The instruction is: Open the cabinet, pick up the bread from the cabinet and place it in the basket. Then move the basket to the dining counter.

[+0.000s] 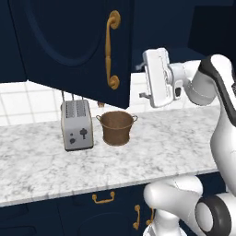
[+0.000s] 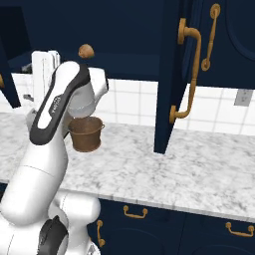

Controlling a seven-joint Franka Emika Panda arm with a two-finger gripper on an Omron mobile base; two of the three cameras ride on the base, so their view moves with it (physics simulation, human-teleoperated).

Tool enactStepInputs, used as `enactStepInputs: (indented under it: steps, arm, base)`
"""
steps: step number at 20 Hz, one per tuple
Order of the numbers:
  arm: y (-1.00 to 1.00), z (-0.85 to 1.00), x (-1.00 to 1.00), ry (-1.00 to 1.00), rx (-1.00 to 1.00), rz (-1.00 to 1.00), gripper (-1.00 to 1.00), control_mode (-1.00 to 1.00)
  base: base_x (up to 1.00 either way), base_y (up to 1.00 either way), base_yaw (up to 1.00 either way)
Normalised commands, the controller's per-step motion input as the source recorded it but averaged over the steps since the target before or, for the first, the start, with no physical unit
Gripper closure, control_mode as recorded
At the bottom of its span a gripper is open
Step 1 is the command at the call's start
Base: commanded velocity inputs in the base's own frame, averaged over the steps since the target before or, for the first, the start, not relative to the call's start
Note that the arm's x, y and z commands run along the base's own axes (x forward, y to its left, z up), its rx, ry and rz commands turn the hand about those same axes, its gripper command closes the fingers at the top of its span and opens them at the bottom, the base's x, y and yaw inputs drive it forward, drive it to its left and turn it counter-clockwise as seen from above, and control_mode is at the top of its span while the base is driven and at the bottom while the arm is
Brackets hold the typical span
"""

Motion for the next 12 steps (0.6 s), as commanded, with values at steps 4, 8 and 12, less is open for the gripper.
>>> enactStepInputs:
  steps: [4,8,12]
  arm:
    - [0.13,0.34,0.54,0.05,0.00,0.35,-1.00,-1.00]
    - [0.88,0.05,0.06,0.00,-0.04,0.30,-1.00,-1.00]
    - [1.00,-0.03,-0.04,0.00,-0.09,0.08,-1.00,-1.00]
  base:
    - [0.00,0.00,0.00]
    - [0.00,0.00,0.00]
    - [0.00,0.00,0.00]
